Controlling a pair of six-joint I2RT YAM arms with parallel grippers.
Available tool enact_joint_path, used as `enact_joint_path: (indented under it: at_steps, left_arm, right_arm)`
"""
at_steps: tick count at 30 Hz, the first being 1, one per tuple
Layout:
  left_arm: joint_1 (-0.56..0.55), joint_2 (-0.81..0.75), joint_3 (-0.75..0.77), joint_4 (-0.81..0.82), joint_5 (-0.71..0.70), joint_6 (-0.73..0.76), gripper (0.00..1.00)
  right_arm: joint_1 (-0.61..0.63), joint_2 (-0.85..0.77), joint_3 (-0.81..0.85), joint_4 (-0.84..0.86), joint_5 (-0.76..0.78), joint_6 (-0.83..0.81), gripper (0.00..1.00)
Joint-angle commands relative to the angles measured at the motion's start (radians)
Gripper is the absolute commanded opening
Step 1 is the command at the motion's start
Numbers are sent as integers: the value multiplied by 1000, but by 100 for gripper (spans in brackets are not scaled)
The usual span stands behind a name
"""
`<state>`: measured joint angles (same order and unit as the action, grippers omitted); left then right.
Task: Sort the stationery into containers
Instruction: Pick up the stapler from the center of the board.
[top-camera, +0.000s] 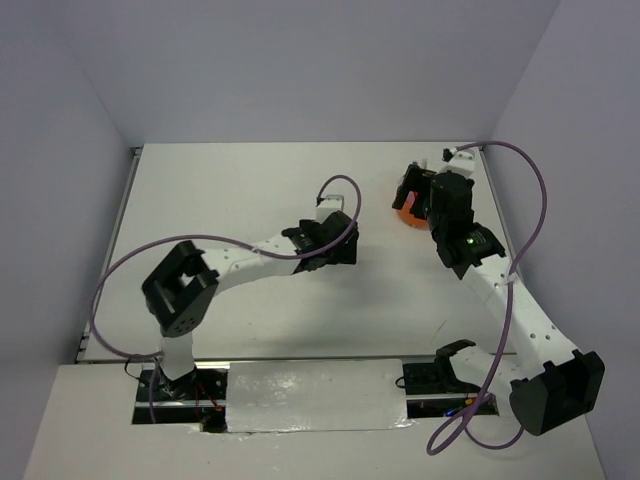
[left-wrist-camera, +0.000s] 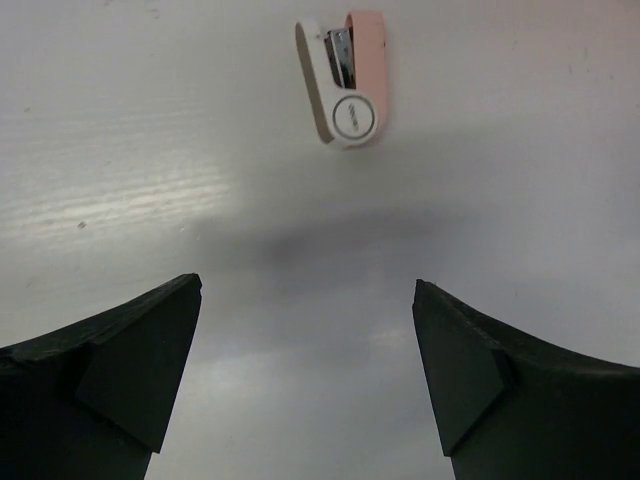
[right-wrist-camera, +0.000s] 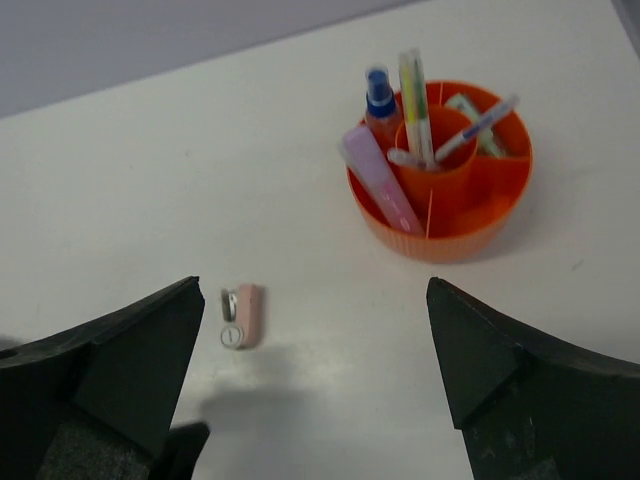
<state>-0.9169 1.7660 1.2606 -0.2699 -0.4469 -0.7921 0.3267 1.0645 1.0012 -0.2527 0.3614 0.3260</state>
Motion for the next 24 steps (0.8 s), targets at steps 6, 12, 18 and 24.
enact_joint_path:
  at_steps: [6, 12, 18, 24]
  left_arm:
    - [3, 280, 284, -6, -39, 66, 98]
    - [3, 495, 526, -144, -111, 62, 96]
    - [13, 563, 537, -190, -173, 21, 83]
    - [29, 546, 459, -66, -173, 89, 82]
  right_arm:
    - [-3, -96, -36, -151, -90, 51, 100]
    - [0, -170, -87, -143, -174, 38, 100]
    - [-2, -233, -128, -137, -184, 12, 100]
    - [0, -233, -148, -112, -190, 10, 100]
